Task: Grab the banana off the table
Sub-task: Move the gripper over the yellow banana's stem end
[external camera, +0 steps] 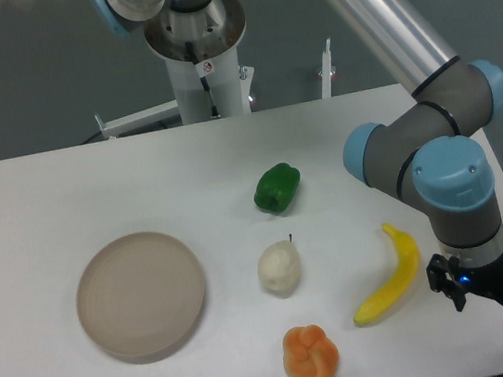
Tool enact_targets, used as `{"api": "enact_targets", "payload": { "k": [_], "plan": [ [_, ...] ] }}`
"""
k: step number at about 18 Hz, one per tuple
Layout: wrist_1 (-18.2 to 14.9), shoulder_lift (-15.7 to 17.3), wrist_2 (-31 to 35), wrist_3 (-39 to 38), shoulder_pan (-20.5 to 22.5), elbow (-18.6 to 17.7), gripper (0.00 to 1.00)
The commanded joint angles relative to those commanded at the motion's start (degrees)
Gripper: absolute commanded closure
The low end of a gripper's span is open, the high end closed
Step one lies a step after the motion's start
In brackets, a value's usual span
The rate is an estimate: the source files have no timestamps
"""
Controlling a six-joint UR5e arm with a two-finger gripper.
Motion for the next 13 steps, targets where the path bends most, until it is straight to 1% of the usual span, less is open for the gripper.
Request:
{"api": "enact_targets", "payload": {
  "k": [13],
  "plan": [
    [-0.09,0.61,-0.52,0.26,0.0,-1.32,0.0]
  ]
}}
